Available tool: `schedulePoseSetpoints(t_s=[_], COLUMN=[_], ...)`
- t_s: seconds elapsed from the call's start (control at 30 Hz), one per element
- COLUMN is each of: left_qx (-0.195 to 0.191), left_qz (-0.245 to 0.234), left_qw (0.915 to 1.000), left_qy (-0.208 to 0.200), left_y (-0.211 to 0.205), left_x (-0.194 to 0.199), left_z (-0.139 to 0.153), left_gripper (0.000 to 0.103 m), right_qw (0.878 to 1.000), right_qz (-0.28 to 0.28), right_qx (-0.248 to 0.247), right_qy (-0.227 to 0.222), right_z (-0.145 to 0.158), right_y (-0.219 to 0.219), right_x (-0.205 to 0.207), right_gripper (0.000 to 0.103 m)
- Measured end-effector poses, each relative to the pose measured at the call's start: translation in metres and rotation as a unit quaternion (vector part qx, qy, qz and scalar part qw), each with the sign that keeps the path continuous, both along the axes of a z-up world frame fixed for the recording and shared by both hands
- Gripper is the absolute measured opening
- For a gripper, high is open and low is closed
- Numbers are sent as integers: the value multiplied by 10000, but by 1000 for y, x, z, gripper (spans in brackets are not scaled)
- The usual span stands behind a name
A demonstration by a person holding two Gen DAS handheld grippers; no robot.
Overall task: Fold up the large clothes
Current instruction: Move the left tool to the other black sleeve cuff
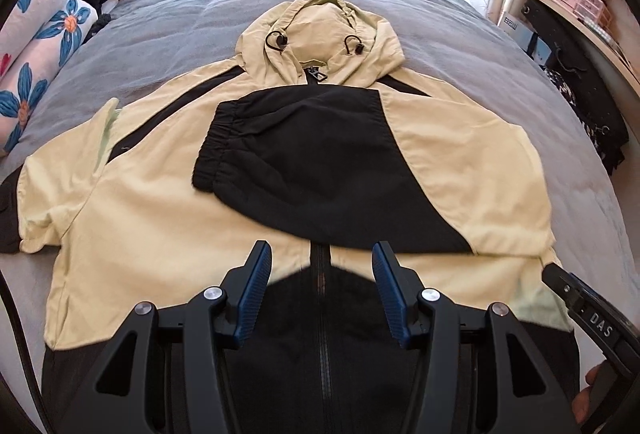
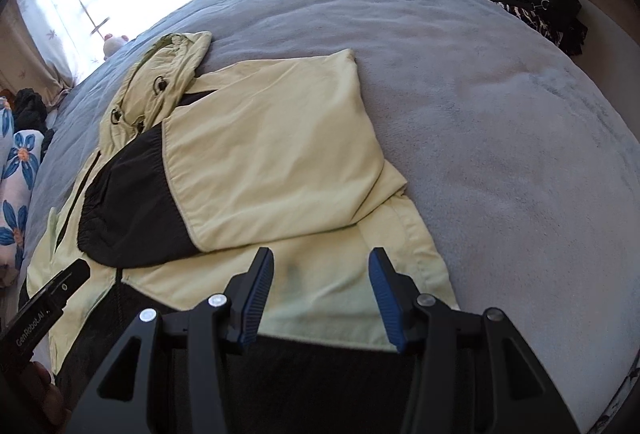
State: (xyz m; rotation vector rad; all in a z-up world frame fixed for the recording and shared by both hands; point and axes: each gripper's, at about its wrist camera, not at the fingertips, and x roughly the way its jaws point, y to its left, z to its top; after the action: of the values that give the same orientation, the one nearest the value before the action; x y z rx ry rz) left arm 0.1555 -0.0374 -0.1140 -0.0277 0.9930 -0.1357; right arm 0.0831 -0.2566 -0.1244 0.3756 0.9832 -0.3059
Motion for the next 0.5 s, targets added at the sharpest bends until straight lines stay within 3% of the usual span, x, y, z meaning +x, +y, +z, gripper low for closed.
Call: schedulePoseSetpoints(t_s=[0.5], left_qx=[-62], left_qz=[-66], left_qw=[9997], left_qy=[-243], left_y=[43], left_x=[-86], left_z=[44], left_gripper=[53], right_qw=[9972], right_qz=[679], right_qx=[-194], right_qy=[-229], right_z=[35], right_y=[66], right_x=[-50], right_gripper=[50])
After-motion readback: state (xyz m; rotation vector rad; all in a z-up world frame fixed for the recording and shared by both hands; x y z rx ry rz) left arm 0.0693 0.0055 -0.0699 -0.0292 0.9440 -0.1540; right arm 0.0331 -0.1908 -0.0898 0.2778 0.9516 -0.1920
